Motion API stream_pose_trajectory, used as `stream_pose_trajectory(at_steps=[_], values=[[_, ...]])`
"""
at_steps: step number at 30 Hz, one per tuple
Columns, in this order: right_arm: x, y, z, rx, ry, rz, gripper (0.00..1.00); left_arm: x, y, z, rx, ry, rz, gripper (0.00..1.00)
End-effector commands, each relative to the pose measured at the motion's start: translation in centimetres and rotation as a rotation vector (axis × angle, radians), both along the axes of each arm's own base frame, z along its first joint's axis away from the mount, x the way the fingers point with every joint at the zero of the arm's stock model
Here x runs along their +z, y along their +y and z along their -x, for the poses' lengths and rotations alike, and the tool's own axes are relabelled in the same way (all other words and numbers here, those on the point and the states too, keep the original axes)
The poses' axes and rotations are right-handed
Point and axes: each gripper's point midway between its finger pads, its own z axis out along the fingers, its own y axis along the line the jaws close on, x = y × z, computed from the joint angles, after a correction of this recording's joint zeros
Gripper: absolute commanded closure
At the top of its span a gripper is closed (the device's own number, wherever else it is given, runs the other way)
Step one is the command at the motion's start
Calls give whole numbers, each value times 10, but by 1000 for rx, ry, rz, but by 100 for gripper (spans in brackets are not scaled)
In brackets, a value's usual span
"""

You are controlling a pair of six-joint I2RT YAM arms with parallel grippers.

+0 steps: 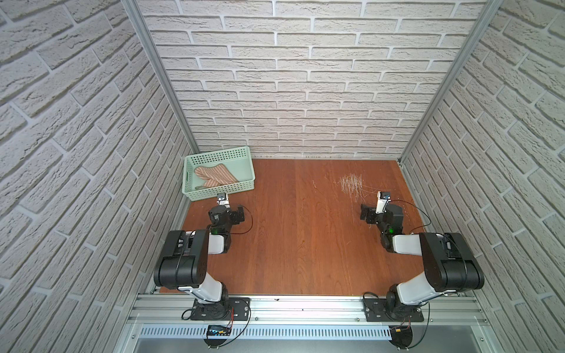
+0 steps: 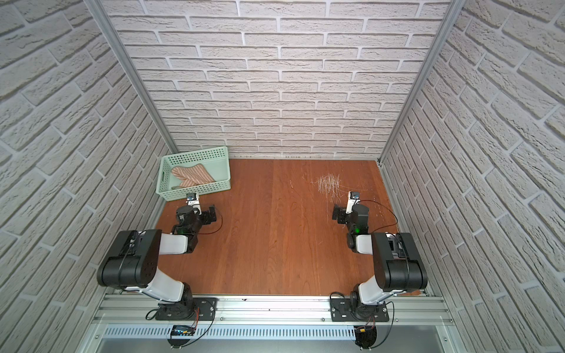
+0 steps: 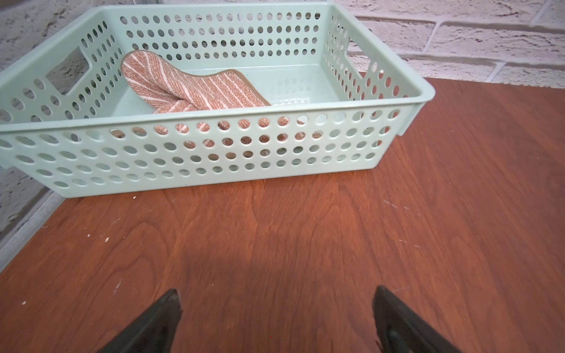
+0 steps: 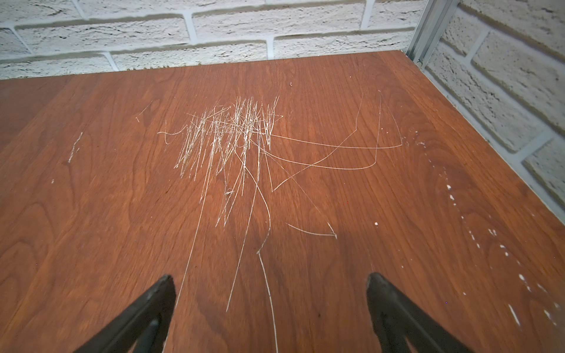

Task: Fold the square dishcloth
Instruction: Pick up the cleaning item from the bin.

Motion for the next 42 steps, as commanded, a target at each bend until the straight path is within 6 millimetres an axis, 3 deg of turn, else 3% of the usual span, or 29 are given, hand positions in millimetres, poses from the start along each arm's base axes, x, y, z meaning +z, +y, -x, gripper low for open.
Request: stream_pose_trajectory(at_steps=[1, 8, 13, 21, 24, 29, 34, 37, 42], values=[[12, 1, -6, 12, -39, 9, 1, 16, 4, -7, 11, -54, -12, 2], [13, 3, -5, 23, -32, 7, 1, 16, 4, -7, 12, -55, -13, 2], [25, 6, -7, 41, -24, 9, 1, 16, 4, -7, 10, -54, -11, 2], [50, -6, -2, -24, 4, 30, 1, 42, 1, -12, -7, 34, 8, 2], [62, -17, 4, -88, -14, 38, 1, 63, 1, -7, 12, -5, -1, 2], [77, -36, 11, -204, -19, 40, 1, 117, 7, -1, 78, -78, 2, 2], [90, -53, 14, -323, 7, 10, 1, 174, 25, -2, 214, -135, 46, 2], [91, -66, 18, -408, 58, -6, 1, 190, 40, -9, 320, -106, 84, 2], [92, -70, 20, -437, 104, -24, 1, 194, 52, -45, 377, 16, 156, 2]])
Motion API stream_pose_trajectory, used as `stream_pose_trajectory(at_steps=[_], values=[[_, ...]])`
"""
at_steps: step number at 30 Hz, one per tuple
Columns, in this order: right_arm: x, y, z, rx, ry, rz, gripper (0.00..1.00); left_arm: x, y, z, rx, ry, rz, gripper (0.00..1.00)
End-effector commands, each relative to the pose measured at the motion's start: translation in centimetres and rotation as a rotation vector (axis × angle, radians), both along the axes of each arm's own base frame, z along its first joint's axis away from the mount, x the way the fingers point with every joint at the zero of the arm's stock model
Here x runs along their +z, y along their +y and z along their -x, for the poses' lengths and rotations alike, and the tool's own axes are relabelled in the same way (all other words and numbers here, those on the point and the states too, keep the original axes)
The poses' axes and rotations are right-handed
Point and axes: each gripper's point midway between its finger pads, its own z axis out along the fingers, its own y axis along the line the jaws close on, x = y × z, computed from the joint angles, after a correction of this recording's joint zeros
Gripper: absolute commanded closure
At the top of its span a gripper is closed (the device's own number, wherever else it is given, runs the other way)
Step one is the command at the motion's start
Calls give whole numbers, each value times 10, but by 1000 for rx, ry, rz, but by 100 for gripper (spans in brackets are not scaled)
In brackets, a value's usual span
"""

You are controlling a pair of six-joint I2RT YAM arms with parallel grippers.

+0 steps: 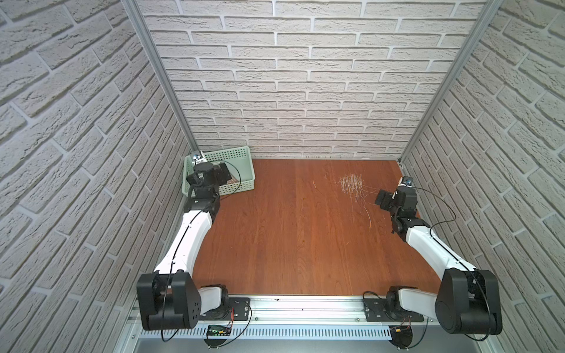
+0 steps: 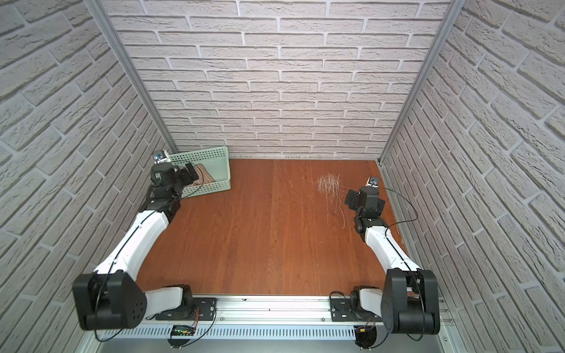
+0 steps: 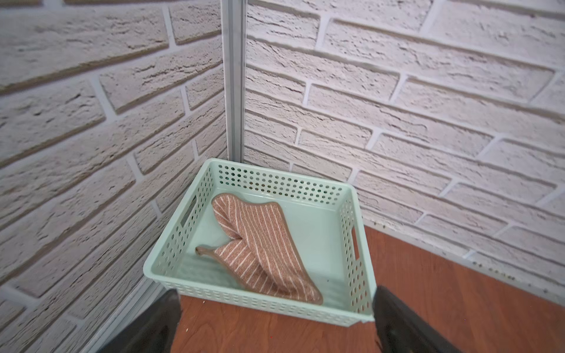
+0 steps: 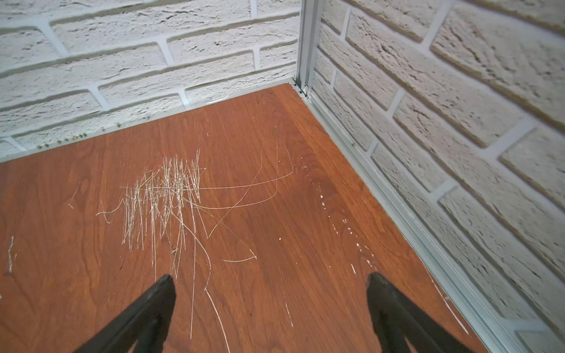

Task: Fold the square dishcloth
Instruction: Pick up the cleaning item from the bin.

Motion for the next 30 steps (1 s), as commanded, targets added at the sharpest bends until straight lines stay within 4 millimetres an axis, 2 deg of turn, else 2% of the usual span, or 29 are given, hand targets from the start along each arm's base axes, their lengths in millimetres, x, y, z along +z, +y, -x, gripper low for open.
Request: stream_pose_trajectory(at_steps=[1, 8, 15, 19, 30], values=[[-5, -8, 9, -57, 46, -25, 1, -38, 12, -11, 70, 194, 79, 2], [-4, -10, 12, -72, 67, -24, 1, -55, 24, -64, 122, 344, 124, 2], [0, -10, 18, -79, 57, -34, 1, -114, 35, -100, 123, 560, 155, 2], [0, -9, 19, -77, 55, -43, 1, -151, 40, -107, 123, 679, 178, 2], [-2, -5, 18, -61, 49, -60, 1, -225, 57, -94, 181, 839, 276, 2]])
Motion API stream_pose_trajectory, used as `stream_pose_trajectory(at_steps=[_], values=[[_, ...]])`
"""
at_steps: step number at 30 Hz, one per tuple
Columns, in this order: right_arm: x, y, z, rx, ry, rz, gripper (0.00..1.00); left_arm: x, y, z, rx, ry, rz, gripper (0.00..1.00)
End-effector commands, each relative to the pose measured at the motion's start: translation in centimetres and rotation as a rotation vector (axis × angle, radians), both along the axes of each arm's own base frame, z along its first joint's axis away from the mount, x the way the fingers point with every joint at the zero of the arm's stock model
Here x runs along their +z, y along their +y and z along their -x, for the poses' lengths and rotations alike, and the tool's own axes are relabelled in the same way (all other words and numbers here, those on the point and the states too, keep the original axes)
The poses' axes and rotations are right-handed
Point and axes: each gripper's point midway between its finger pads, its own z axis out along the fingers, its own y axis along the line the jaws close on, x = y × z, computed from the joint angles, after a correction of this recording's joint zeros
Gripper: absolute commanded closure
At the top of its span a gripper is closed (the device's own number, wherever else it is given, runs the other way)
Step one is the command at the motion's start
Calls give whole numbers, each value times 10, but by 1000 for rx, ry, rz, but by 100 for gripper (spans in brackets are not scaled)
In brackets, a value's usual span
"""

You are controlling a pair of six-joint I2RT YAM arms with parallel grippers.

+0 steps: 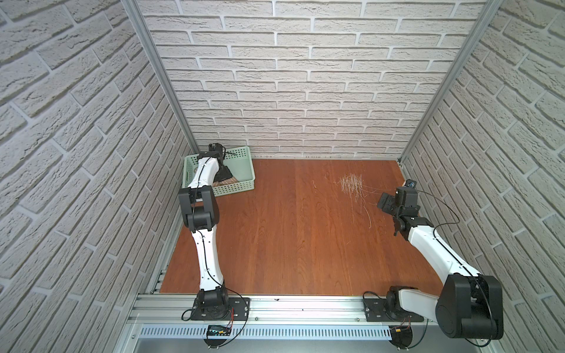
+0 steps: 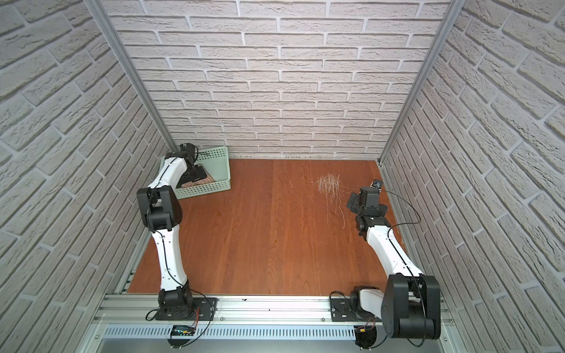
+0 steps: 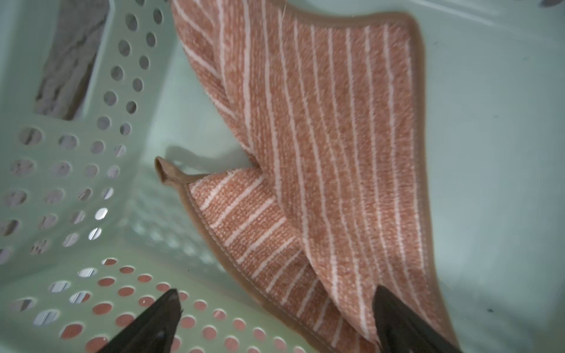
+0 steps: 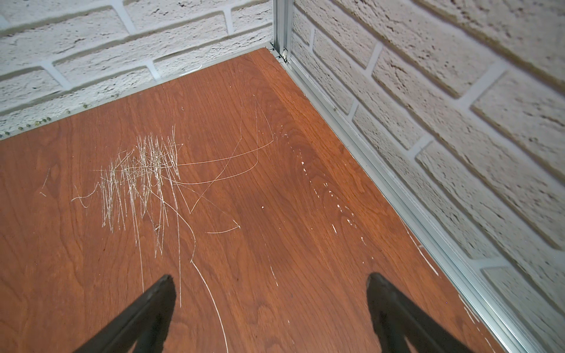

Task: Fold the square dishcloth
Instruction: Pick up the cleaning item from the bin.

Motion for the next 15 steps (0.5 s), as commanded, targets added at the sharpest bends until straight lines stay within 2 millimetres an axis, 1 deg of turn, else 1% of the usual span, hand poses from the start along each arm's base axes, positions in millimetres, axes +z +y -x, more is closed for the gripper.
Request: stream_pose_trajectory(at_steps=[1, 5, 6, 8, 10, 11, 13, 15], values=[[12, 0, -2, -4, -47, -15, 1, -12, 3, 4, 28, 27, 54, 2], [11, 1, -3, 2, -49, -21, 1, -31, -1, 2, 20, 46, 92, 3], [11, 1, -3, 2, -48, -24, 1, -34, -2, 0, 19, 48, 102, 6], [11, 2, -3, 2, -49, -26, 1, -41, -6, -3, 12, 49, 124, 16], [11, 2, -2, 3, -50, -27, 1, -46, -9, -7, 7, 47, 146, 29], [11, 2, -2, 2, -49, -27, 1, -47, -10, -9, 4, 44, 153, 40], [12, 2, -2, 2, -52, -28, 1, -48, -12, -13, 0, 39, 167, 59], [12, 2, -2, 5, -54, -31, 1, -40, -14, -18, -8, 20, 178, 78]])
